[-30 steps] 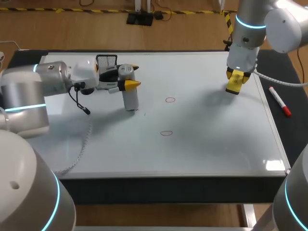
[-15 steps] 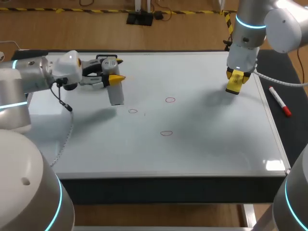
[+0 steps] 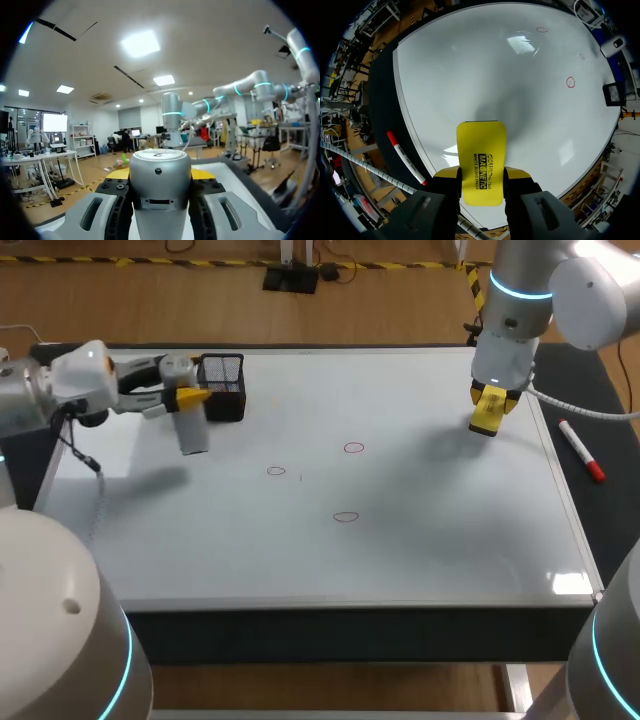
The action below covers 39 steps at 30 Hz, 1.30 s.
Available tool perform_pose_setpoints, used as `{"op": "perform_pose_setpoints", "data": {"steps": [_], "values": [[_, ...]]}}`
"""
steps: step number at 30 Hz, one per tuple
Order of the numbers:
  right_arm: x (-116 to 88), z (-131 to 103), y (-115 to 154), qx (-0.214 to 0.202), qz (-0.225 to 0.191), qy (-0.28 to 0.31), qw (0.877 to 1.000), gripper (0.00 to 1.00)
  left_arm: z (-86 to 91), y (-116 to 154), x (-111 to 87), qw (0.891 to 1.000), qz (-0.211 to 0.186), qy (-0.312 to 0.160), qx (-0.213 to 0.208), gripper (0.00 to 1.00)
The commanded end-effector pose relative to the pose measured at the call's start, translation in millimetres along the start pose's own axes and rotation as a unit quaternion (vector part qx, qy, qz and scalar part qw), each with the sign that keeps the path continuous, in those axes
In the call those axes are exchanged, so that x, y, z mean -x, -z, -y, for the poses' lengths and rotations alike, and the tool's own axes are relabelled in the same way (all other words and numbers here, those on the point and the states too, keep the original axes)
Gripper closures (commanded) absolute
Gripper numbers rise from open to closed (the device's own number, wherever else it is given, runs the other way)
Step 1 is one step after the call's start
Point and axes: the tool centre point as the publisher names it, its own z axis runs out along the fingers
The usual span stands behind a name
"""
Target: Pick up the inspection probe, press it on each red-marked spot on the whiteboard one by one, put down the probe, pick up the eraser, and wipe off all the red marks.
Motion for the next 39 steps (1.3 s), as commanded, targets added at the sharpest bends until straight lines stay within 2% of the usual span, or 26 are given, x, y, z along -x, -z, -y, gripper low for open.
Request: {"op": "perform_pose_setpoints", "data": {"steps": [1, 9, 16, 20, 36, 39], "values": [[0.0, 0.6, 0.8, -0.001, -0.002, 0.001, 1.000, 1.00, 1.6, 22.0, -3.4, 1.000, 0.015, 0.002, 0.001, 1.00], [0.0, 0.6, 0.8, -0.001, -0.002, 0.001, 1.000, 1.00, -2.2, 53.2, 5.8, 0.999, 0.040, 0.007, 0.003, 1.00], [0.0, 0.6, 0.8, -0.001, -0.002, 0.001, 1.000, 1.00, -2.3, 68.1, 14.3, 0.999, 0.052, 0.009, 0.007, 1.00], [0.0, 0.6, 0.8, -0.001, -0.002, 0.001, 1.000, 1.00, -0.7, 76.5, 17.0, 0.998, 0.061, 0.007, -0.007, 1.00], [0.0, 0.6, 0.8, -0.001, -0.002, 0.001, 1.000, 1.00, -0.7, 76.5, 17.0, 0.998, 0.061, 0.007, -0.007, 1.00], [14.8, -4.2, 1.5, -0.004, -0.002, 0.016, 1.000, 1.00, -0.7, 76.5, 17.0, 0.998, 0.061, 0.007, -0.007, 1.00]]}}
